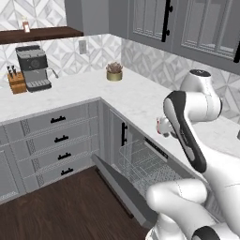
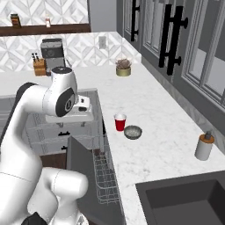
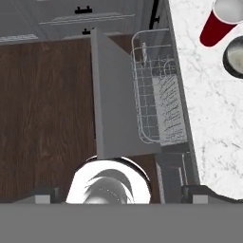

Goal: Pick up the cup and bowl from the counter, place them in the dishwasher, and close the dishwasher door.

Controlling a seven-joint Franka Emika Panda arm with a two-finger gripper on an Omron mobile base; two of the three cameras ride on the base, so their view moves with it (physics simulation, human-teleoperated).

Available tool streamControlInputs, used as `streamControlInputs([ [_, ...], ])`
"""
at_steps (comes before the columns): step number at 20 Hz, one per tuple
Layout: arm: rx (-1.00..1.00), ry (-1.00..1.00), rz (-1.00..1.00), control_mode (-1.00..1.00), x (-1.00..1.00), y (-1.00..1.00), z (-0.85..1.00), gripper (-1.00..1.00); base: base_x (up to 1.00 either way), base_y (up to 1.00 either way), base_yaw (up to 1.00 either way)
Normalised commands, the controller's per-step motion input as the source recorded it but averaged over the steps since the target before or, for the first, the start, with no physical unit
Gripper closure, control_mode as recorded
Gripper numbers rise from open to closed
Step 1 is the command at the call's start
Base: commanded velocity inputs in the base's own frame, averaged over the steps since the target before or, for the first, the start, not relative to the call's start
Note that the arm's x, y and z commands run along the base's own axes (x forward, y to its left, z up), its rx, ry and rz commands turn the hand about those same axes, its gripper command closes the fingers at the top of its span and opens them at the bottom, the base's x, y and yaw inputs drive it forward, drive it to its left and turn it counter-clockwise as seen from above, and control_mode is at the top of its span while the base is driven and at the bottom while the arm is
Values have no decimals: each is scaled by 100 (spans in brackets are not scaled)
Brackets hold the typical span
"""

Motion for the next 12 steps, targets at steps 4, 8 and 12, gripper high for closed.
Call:
streamControlInputs([
  [4,0,2,1,-100,87,-3,-47,-100,0,0,0],
  [8,0,10,3,-100,100,-1,-42,-100,0,0,0],
  [12,0,0,1,-100,82,0,-3,-100,0,0,0],
])
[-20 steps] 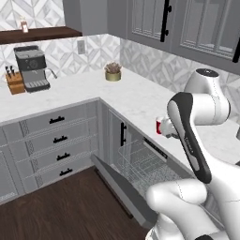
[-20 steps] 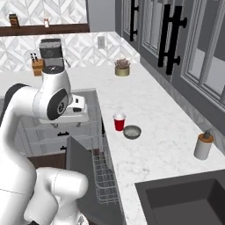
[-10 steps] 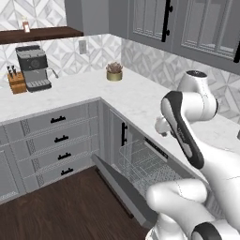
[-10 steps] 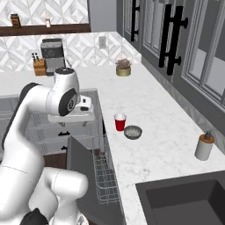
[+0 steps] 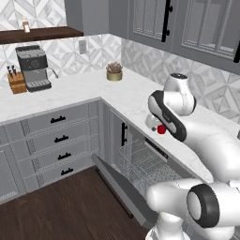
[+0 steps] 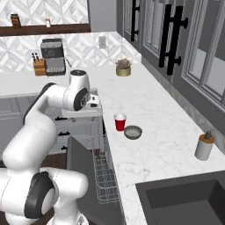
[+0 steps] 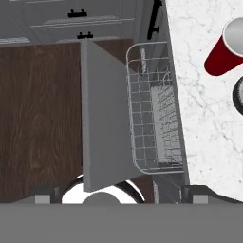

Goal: Pick up the cup and bowl from the counter, place them in the dishwasher, and close the dishwasher door.

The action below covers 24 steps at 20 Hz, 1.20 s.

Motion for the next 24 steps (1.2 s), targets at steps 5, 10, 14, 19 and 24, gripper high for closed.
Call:
streamControlInputs([
  [5,0,0,0,-100,67,-9,-7,-100,0,0,0],
  [10,-3,0,0,-100,58,-11,-8,-100,0,0,0],
  [14,-3,1,0,-100,50,-30,-33,-100,0,0,0],
  [19,0,3,0,-100,34,-45,-29,-100,0,0,0],
  [24,0,6,0,-100,29,-37,-35,-100,0,0,0],
])
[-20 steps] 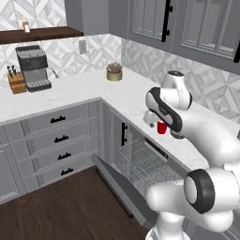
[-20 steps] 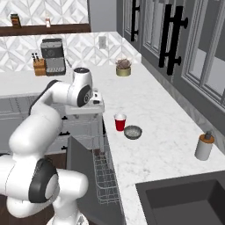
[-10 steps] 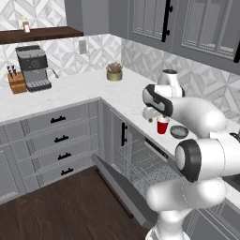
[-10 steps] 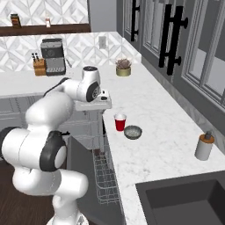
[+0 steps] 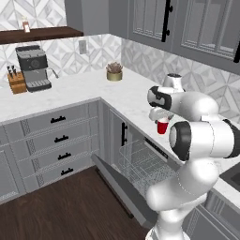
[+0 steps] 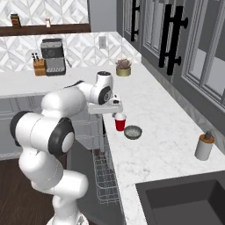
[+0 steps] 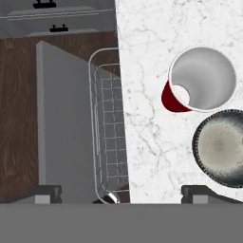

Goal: Pick up the cup and bowl from the counter, place them in the dishwasher, and close the dishwasher door.

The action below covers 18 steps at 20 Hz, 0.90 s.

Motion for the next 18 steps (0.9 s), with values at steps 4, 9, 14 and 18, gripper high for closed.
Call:
streamControlInputs([
  [4,0,3,0,-100,40,-19,-23,-100,0,0,0],
  [9,0,4,0,-100,54,-15,-26,-100,0,0,0],
  [14,0,3,1,-100,50,0,-24,-100,0,0,0],
  [18,0,4,2,-100,40,-1,-21,-100,0,0,0],
])
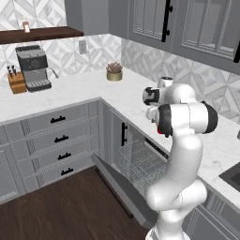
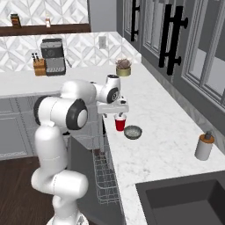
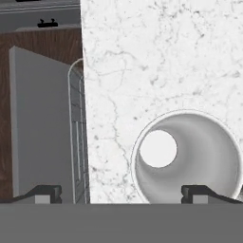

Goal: Pick up the cup and bowl from the counter, place them in the dishwasher, and close the dishwasher door.

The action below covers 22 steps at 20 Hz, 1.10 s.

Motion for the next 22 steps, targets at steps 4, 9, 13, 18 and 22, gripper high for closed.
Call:
streamControlInputs([
  [4,0,6,2,-100,29,0,-23,-100,0,0,0],
  [9,0,6,0,-100,33,-3,-29,-100,0,0,0],
  [13,0,5,0,-100,14,-12,-29,-100,0,0,0],
  [18,-1,8,0,-100,-5,-6,-33,100,0,0,0],
  [22,0,0,1,-100,-17,4,-6,100,0,0,0],
])
